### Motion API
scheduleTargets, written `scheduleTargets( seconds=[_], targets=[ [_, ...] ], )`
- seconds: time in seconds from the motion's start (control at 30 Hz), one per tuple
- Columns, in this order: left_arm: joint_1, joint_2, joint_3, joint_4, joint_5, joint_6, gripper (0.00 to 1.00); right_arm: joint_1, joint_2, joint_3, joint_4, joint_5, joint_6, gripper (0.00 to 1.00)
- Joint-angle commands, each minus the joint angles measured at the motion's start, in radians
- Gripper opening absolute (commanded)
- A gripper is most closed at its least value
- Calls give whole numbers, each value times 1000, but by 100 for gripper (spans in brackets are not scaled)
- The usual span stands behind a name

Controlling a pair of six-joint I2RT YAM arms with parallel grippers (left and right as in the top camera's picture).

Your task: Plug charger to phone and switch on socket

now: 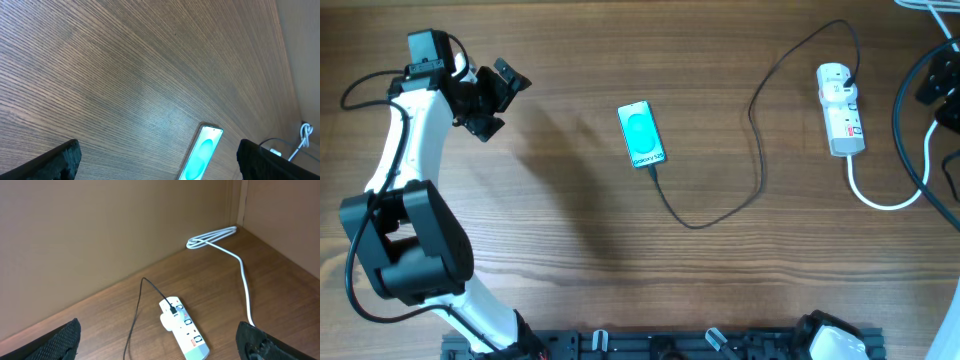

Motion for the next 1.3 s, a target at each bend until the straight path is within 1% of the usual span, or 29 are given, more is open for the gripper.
scheduleTargets(
  seconds=[0.0,0.07,0.17,0.23,0.37,0.4,0.47,0.53,0.57,0.63,0.67,0.7,0.8,0.83,0.9,0.93,1.0,1.07,1.17,1.27],
  targets=[
    [3,2,3,0,11,8,100,63,-90,5,-1,-12,8,100],
    [3,2,3,0,11,8,100,167,-163,5,-1,-12,8,100],
    [3,2,3,0,11,8,100,365,-238,5,-2,-12,8,100],
    [3,2,3,0,11,8,100,427,-262,5,-22,-12,8,100],
    [3,2,3,0,11,8,100,429,-286,2,-207,-12,8,100],
    [3,2,3,0,11,8,100,429,-295,-12,-256,31,4,100],
    [3,2,3,0,11,8,100,429,-325,-79,-307,147,5,100],
    [3,1,3,0,11,8,100,429,-353,-140,-343,152,2,100],
    [3,2,3,0,11,8,100,430,-373,-179,-409,154,3,100],
    [3,2,3,0,11,8,100,430,-416,-270,-395,174,-1,100],
    [3,1,3,0,11,8,100,430,-445,-332,-345,172,-13,100],
    [3,1,3,0,11,8,100,430,-479,-399,-260,159,-31,100],
    [3,2,3,0,11,8,100,430,-592,-621,142,5,-142,100],
    [3,2,3,0,11,8,100,430,-635,-712,357,-69,-172,100],
    [3,2,3,0,11,8,100,430,-692,-840,654,-151,-179,100],
    [3,2,3,0,11,8,100,430,-722,-900,776,-181,-179,100],
    [3,2,3,0,11,8,100,454,-819,-1049,956,-195,-179,100],
    [3,2,3,0,11,8,100,484,-914,-1159,1039,-169,-192,100],
    [3,2,3,0,11,8,100,507,-1019,-1291,1144,-164,-257,100],
    [3,2,3,0,11,8,100,515,-1101,-1403,1167,-169,-234,100]
  ],
)
